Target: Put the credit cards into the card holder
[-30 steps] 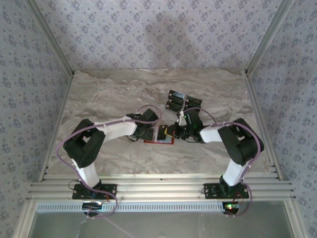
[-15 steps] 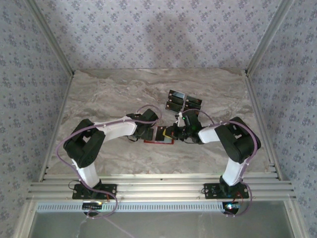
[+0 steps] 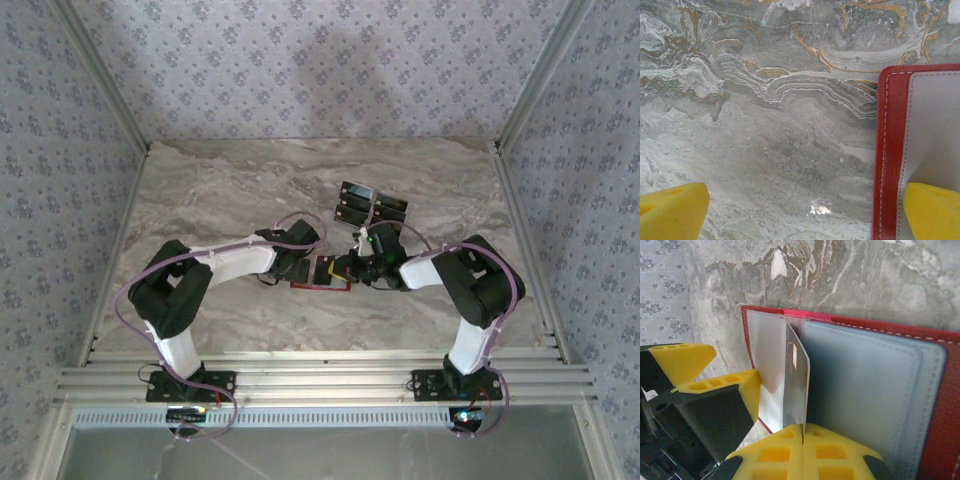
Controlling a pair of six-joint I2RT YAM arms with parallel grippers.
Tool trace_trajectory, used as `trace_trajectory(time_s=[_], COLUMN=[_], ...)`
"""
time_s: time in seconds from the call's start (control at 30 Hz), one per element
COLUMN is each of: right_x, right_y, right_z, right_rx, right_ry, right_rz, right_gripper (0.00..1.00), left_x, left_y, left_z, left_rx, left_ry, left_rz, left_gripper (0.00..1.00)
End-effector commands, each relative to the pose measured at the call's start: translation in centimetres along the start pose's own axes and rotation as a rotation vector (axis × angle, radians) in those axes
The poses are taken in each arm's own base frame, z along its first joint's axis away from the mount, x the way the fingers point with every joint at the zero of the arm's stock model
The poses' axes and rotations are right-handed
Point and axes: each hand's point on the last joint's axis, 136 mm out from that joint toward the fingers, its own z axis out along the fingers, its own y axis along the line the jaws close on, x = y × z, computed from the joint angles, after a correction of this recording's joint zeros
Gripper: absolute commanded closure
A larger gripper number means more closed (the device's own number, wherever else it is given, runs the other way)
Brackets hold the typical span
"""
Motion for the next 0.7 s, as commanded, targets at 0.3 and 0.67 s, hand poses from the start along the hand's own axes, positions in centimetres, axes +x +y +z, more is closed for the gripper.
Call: trace_trajectory(time_s=[0.3, 0.67], right_x=[1.89, 1.79], right_y=[-2.04, -2.19], right_z=[0.32, 1.02], right_rx=[0.043, 0.040], right_ry=[0.055, 0.070], right_rz=[0.058, 0.081], right_gripper=[1.00, 1.00], left_x=[3.00, 3.01], left_y=[2.71, 2.68], left_z=[0.98, 1.07], left_rx=[-0.118, -0.117], left_ry=[0.088, 0.088], left_rz=[0.055, 0.054], left_gripper=[0.01, 0.00])
